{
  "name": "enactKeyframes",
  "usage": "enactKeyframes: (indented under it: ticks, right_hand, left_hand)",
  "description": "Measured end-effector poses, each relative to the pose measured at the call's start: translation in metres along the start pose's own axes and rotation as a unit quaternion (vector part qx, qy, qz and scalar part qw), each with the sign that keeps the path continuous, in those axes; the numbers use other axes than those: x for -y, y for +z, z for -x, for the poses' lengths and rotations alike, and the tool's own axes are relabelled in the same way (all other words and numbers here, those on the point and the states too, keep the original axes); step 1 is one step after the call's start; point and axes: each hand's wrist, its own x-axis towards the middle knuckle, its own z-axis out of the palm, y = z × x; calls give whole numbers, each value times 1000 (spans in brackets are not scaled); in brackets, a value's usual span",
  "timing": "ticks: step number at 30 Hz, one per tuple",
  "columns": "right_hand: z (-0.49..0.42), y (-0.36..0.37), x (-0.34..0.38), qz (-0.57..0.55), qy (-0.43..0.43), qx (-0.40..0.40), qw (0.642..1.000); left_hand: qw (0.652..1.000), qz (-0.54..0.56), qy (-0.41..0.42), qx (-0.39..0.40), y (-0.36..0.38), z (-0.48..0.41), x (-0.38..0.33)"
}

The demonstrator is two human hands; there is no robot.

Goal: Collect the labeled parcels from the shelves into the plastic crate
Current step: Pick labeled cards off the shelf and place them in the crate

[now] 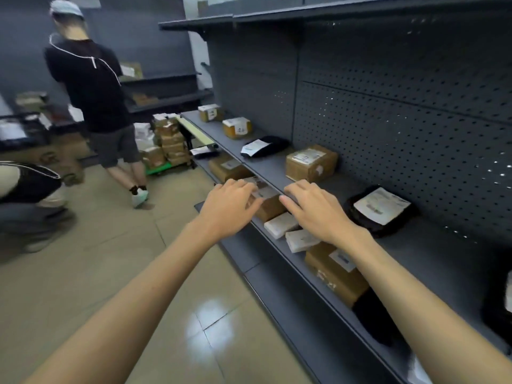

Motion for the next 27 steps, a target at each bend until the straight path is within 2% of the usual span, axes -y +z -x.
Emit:
enactKeyframes:
  ticks: [10, 19, 27]
  right_hand:
    - [-168, 78, 58, 18, -59, 30, 998]
    - [-353, 146, 89, 14, -66, 30, 997]
    - [-469, 226, 134, 25, -73, 64, 995]
  left_hand:
    - [998, -9, -58, 9, 29, -71, 162]
    - [998, -37, -47, 36, 44, -175, 315]
    - [997, -25, -51, 52, 82, -236, 449]
